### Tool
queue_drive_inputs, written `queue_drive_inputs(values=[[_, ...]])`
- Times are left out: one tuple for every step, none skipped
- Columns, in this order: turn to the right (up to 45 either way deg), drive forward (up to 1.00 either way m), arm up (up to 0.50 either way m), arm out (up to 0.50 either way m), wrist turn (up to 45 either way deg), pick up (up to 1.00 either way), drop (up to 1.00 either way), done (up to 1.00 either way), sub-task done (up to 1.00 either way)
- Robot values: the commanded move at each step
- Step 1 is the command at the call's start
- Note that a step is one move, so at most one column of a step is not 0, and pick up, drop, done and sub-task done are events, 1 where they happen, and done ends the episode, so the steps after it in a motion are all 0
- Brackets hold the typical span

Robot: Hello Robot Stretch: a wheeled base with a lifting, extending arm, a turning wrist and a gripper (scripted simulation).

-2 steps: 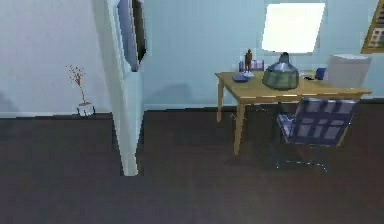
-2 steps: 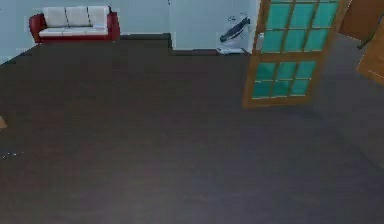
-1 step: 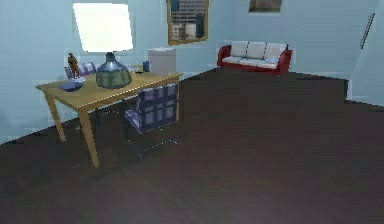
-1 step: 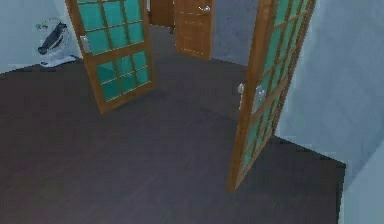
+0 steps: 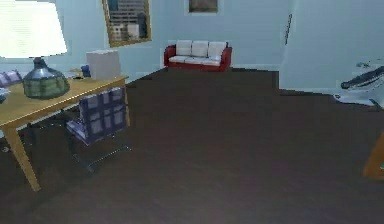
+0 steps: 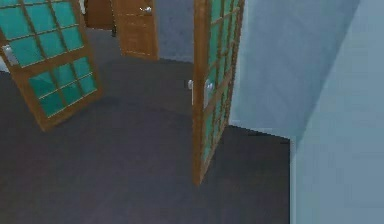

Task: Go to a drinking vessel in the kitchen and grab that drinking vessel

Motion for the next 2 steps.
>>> queue_drive_inputs(values=[[0.0, 0.10, 0.00, 0.00, 0.0, 0.00, 0.00, 0.00, 0.00], [-45.0, 0.00, 0.00, 0.00, 0.0, 0.00, 0.00, 0.00, 0.00]])
